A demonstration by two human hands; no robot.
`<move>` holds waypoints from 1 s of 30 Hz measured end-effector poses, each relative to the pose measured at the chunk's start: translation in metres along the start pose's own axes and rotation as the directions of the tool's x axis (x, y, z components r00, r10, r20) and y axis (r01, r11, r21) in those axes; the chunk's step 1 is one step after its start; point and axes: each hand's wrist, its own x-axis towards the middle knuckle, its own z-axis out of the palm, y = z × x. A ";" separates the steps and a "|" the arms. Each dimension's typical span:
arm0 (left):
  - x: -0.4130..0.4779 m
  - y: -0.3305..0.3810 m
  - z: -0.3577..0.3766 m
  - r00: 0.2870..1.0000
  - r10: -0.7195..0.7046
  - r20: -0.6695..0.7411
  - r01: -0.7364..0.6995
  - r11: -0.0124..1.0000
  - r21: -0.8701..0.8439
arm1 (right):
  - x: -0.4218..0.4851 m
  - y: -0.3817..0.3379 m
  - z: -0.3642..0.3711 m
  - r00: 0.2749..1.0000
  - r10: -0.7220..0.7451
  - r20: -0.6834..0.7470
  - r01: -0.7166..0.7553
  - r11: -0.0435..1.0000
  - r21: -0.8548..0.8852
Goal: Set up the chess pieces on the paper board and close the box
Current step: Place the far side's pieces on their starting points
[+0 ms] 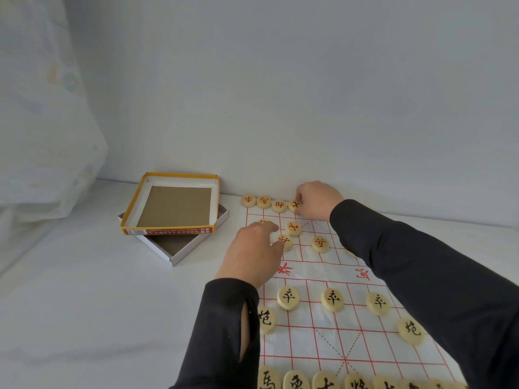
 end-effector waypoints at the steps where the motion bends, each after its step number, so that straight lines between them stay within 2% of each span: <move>1: 0.000 0.000 0.000 1.000 -0.001 0.003 0.001 1.000 0.001 | 0.000 0.000 -0.001 1.000 0.001 0.001 -0.001 1.000 -0.014; 8: 0.002 -0.001 0.001 1.000 0.001 0.005 -0.001 1.000 0.005 | -0.001 -0.007 -0.009 1.000 -0.002 -0.031 -0.002 0.990 -0.142; 11: 0.002 0.000 0.003 1.000 0.008 0.005 -0.008 1.000 0.004 | 0.003 -0.015 -0.010 0.996 -0.058 -0.069 0.054 0.997 -0.063; 14: 0.002 -0.001 0.003 1.000 0.008 0.001 -0.008 1.000 0.009 | 0.005 -0.026 -0.004 0.994 -0.102 -0.036 0.102 0.995 -0.017; 21: 0.002 -0.002 0.003 1.000 0.021 -0.008 -0.021 1.000 0.007 | 0.007 -0.024 0.001 0.994 -0.098 -0.046 0.097 0.995 -0.027; 26: 0.002 -0.001 0.003 1.000 0.014 -0.008 -0.014 1.000 0.004 | 0.008 -0.035 -0.005 0.986 -0.135 -0.102 0.146 0.984 0.105; 30: 0.004 -0.001 0.005 1.000 -0.001 -0.007 0.001 1.000 0.010 | 0.016 -0.052 -0.008 0.983 -0.179 -0.046 0.182 0.979 0.088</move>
